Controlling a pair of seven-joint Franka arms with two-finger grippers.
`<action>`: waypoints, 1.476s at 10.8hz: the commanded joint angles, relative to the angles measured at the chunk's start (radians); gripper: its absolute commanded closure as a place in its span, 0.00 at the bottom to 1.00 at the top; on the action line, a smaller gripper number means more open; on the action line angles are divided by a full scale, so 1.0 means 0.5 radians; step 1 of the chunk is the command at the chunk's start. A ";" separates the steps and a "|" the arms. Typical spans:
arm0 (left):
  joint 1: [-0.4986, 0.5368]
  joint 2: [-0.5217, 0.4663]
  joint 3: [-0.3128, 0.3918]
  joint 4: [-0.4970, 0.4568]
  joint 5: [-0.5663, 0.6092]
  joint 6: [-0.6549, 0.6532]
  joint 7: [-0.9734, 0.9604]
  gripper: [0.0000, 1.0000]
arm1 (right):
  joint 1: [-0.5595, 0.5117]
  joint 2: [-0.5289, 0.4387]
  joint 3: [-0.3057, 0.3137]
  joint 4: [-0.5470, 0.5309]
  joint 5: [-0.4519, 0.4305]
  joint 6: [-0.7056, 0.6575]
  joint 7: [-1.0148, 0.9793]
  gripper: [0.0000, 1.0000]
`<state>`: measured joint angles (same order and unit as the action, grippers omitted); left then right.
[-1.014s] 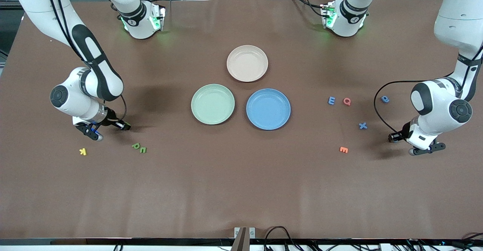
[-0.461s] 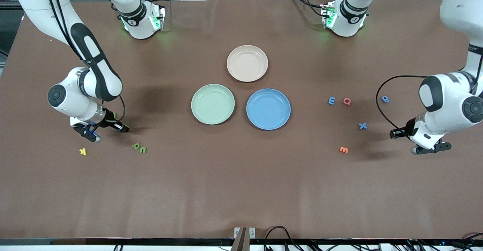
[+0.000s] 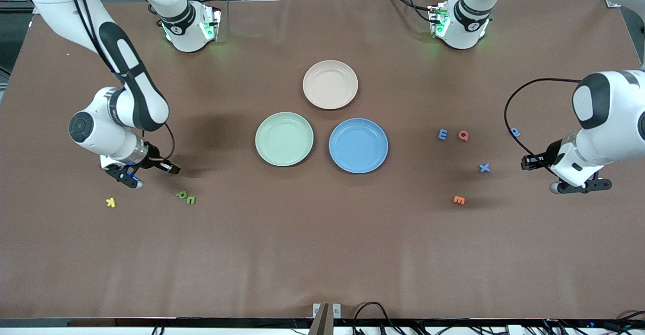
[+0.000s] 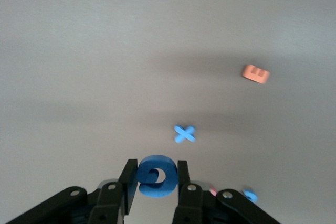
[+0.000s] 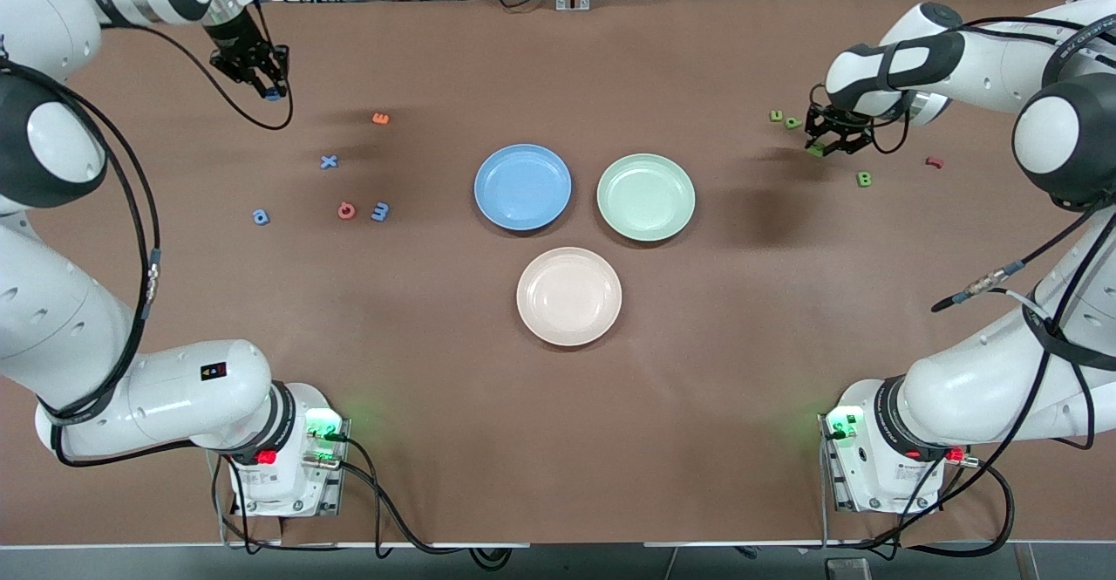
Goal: Sort letters by color into matching plates
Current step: 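Carry the green Z to the green plate while the left gripper carries the c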
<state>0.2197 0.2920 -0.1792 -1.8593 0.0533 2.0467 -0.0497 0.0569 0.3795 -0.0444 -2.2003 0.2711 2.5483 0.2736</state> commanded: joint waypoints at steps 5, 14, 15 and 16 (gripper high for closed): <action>0.009 -0.124 -0.561 0.006 0.019 -0.212 -0.611 1.00 | 0.615 -0.093 0.003 0.114 -0.014 -0.185 0.667 0.76; -0.399 0.060 -0.823 0.046 0.218 -0.102 -1.473 1.00 | 1.205 0.091 0.064 0.292 -0.017 -0.185 1.290 0.75; -0.454 0.118 -0.823 0.077 0.228 -0.062 -1.599 1.00 | 1.218 0.097 0.067 0.293 -0.018 -0.185 1.312 0.75; -0.500 0.179 -0.823 0.116 0.228 -0.023 -1.691 1.00 | 1.227 0.097 0.067 0.293 -0.018 -0.191 1.315 0.74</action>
<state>0.0155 0.3099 -0.5906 -1.8540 0.1327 2.0043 -0.7824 0.6634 0.4104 -0.0118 -2.0775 0.2715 2.4637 0.9006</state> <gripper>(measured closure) 0.652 0.630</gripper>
